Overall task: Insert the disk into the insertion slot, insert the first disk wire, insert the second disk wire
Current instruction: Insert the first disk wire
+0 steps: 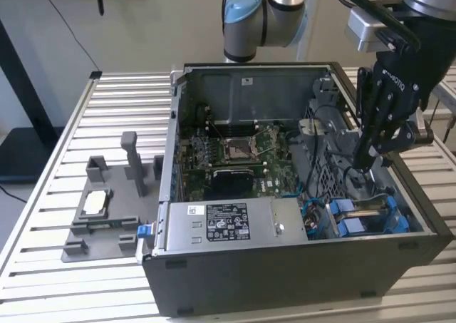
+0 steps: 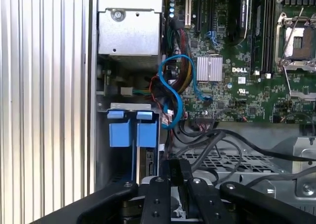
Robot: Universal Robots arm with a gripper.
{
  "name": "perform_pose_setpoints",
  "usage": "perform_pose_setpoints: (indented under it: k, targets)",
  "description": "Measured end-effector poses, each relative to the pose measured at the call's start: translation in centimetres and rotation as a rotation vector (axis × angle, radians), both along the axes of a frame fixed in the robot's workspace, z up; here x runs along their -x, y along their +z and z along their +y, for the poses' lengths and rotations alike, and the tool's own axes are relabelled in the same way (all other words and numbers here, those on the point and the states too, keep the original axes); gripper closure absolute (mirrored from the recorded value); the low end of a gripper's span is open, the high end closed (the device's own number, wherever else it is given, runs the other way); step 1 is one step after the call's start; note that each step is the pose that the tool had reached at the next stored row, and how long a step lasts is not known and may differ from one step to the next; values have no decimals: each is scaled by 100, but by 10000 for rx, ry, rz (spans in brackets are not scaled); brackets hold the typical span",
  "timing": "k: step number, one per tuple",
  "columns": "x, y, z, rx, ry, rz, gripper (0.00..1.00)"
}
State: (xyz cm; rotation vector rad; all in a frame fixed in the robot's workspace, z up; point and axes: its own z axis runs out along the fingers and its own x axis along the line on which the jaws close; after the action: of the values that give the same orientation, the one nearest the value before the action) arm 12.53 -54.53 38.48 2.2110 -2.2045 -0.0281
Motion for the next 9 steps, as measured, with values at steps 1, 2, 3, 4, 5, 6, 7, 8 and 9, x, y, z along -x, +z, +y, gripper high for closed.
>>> perform_pose_setpoints:
  k: [1,2,3,4,5,6,7,8,9]
  targets:
    - [-10,-3,-20,1,0,18,81]
    - [-20,-7,-42,2,-1,31,81]
    - [-29,-11,-60,1,0,37,81]
    - [-39,-16,-77,1,0,39,81]
    - [-49,-22,-90,1,-1,40,81]
    - [-60,-28,-101,1,0,40,81]
    - [-71,-35,-111,1,0,40,81]
    - [-82,-42,-119,1,-1,40,81]
    - [-95,-49,-125,1,-1,40,81]
